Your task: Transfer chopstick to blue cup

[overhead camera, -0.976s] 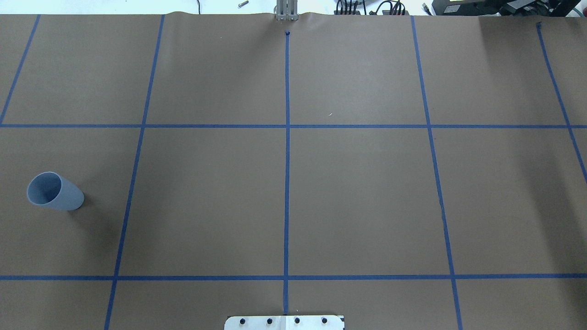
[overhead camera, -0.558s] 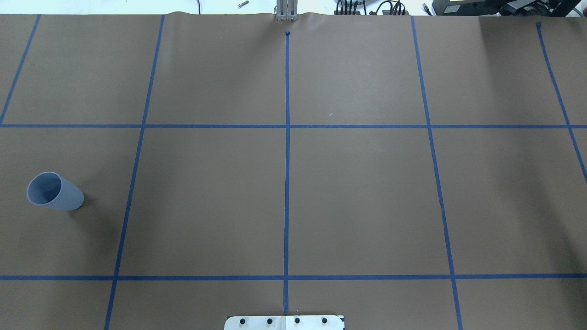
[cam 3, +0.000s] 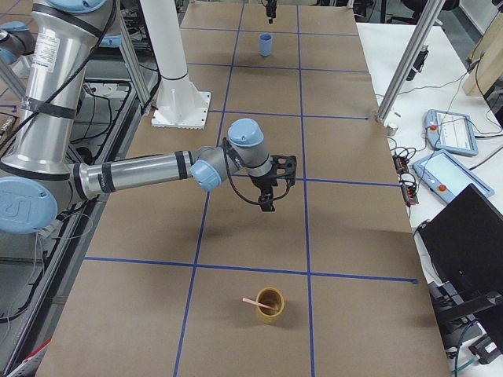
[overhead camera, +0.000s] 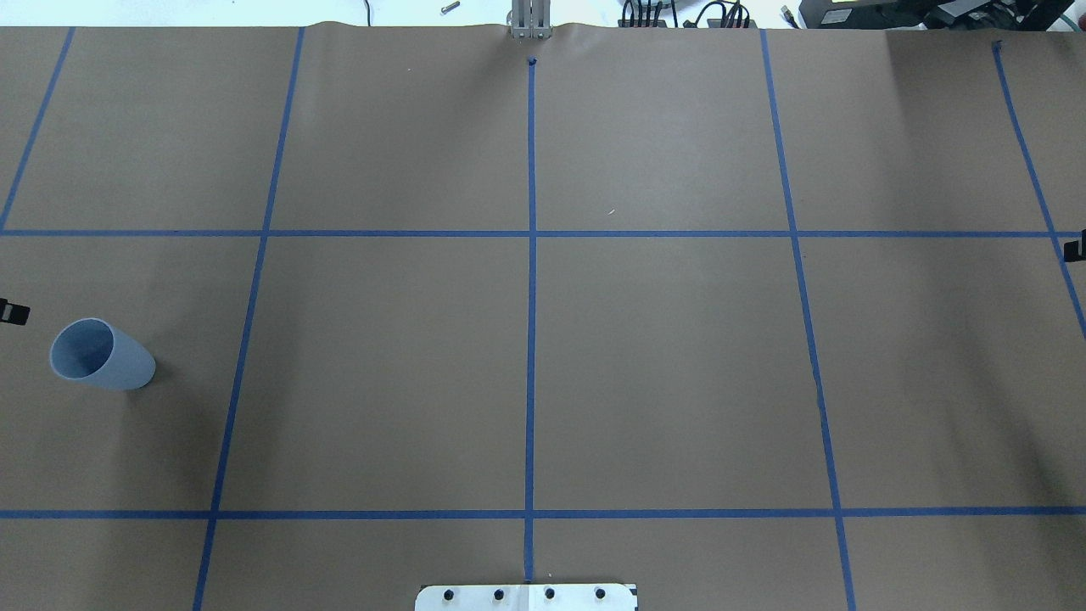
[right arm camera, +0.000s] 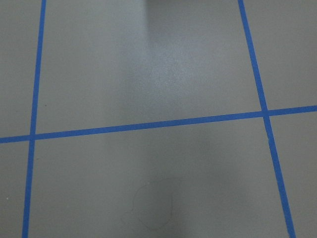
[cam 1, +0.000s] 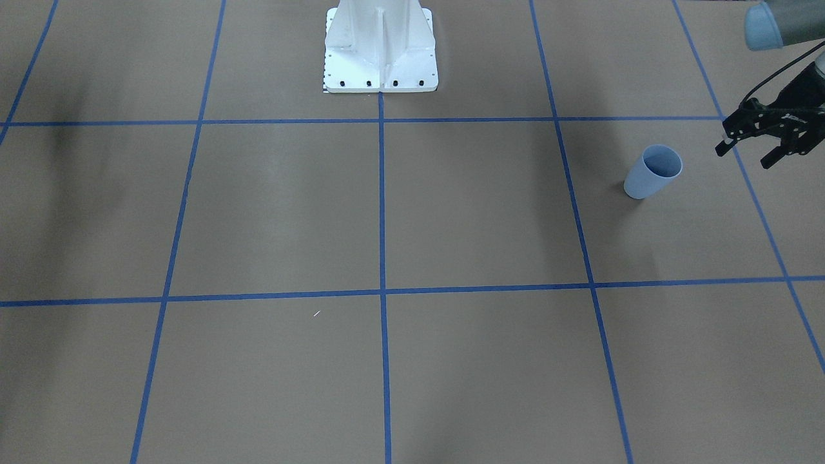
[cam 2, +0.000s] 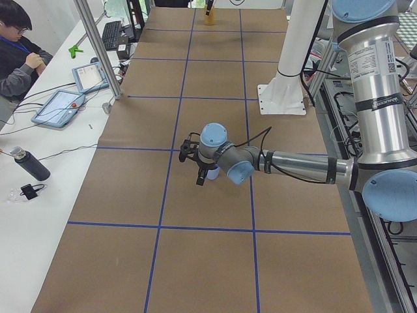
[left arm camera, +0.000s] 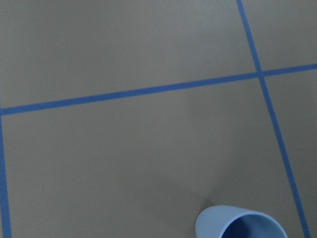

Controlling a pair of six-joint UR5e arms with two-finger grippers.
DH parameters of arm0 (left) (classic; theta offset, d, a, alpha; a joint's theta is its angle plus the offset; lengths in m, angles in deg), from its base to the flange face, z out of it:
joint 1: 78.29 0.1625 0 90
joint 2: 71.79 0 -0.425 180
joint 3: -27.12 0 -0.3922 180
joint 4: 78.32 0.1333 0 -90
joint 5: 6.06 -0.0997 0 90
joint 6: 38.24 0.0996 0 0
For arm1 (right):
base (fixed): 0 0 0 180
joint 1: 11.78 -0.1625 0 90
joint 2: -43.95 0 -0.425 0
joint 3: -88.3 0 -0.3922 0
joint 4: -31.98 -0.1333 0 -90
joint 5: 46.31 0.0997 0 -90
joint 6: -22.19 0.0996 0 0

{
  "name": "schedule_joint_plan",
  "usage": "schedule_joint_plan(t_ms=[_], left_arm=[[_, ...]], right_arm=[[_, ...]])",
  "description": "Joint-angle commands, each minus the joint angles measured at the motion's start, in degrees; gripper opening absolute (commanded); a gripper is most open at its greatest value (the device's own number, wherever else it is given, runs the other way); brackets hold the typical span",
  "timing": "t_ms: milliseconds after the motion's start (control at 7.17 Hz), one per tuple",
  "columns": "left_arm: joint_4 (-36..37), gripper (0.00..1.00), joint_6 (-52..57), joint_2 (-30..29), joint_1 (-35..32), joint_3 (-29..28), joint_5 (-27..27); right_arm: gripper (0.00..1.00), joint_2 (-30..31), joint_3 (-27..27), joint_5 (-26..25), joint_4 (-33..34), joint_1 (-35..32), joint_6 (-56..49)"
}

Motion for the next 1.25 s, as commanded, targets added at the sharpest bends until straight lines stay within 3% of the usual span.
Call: schedule_joint_plan(t_ms=[0, 139, 279, 418, 558, 697, 976, 1115], left_arm=[[-2.2, 0.98, -3.8, -0.6, 5.7, -0.4, -3.3], [-2.3, 0.96, -3.7, -0.6, 6.7, -0.4, -4.0], [-2.2, 0.78, -3.6, -0.4, 7.9, -0.8, -4.6], [-2.3, 0.37, -3.6, -0.4, 9.4, -1.3, -5.8], [-2.3, 0.06, -3.5, -0.6, 10.8, -1.8, -7.3], [-2.3, 0.0, -3.6, -0.7, 11.6, -1.9, -7.7], [-2.2, 0.0, -3.7, -1.6, 11.3, 0.1, -6.8], [-1.3, 0.0, -3.9, -2.3, 11.0, 2.5, -2.1]], right_arm=[[1.0, 0.0, -0.1, -0.1, -0.2, 0.2, 0.1], [1.0, 0.0, -0.1, -0.1, -0.2, 0.2, 0.1], [1.0, 0.0, -0.1, -0.1, -0.2, 0.2, 0.1], [1.0, 0.0, -0.1, -0.1, -0.3, 0.1, 0.1], [1.0, 0.0, -0.1, 0.0, -0.2, 0.2, 0.1], [1.0, -0.1, -0.1, 0.1, -0.3, 0.2, 0.1], [1.0, -0.1, 0.0, 0.3, -0.3, 0.2, 0.1], [1.0, -0.1, 0.0, 0.4, -0.3, 0.2, 0.1]])
